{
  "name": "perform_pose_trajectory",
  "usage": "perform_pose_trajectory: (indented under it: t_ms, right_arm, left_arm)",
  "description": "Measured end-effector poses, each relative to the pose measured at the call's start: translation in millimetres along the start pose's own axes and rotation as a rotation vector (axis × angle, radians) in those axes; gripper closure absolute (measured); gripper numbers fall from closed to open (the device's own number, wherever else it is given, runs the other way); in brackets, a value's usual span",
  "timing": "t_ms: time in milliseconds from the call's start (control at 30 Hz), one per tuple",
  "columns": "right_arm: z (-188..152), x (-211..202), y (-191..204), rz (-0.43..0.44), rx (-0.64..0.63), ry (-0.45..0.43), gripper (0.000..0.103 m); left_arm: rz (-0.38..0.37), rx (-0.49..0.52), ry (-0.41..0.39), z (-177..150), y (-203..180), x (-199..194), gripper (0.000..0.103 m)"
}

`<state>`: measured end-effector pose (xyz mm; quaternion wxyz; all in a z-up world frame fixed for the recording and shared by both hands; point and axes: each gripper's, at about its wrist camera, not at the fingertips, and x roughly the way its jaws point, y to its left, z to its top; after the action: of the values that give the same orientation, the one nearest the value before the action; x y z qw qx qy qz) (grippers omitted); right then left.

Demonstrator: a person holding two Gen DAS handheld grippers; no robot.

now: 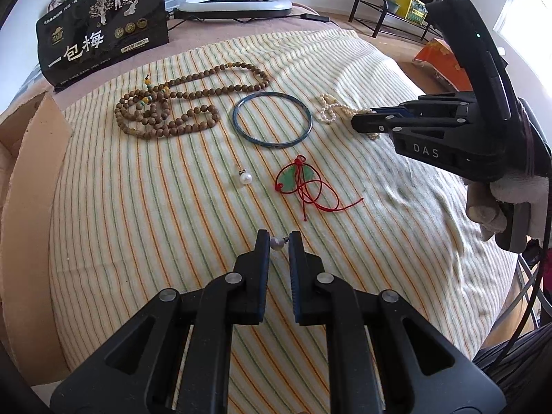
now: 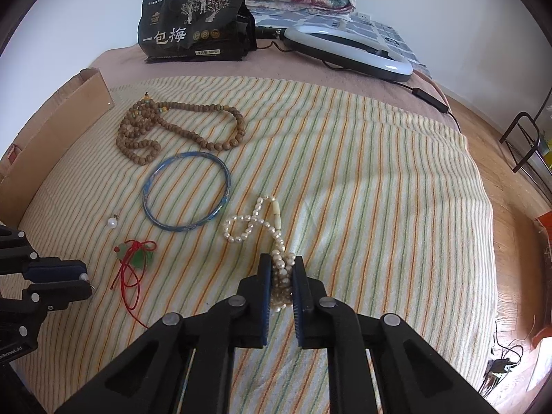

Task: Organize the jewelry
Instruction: 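Lift the pearl pendant with the left tool while the right tool carries the necklace over the box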

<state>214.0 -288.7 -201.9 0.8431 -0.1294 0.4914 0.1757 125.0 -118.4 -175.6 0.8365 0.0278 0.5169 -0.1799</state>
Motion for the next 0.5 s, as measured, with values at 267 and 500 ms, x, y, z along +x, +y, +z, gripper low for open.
perform_pose_trajectory:
  t_ms: [267,500]
  right_arm:
    - [4.1,-26.5,3.0,-0.051,0.005,-0.051,0.097]
    - [13.0,-61.7,3.5,-0.062,0.043,-0.128,0.099]
  left_arm:
    - [-0.008,-0.017,-0.049,2.9,6.7,-23.9,0.094]
    - [-0.008,-0.022,-0.099,6.2,11.5,-46.4,0.094]
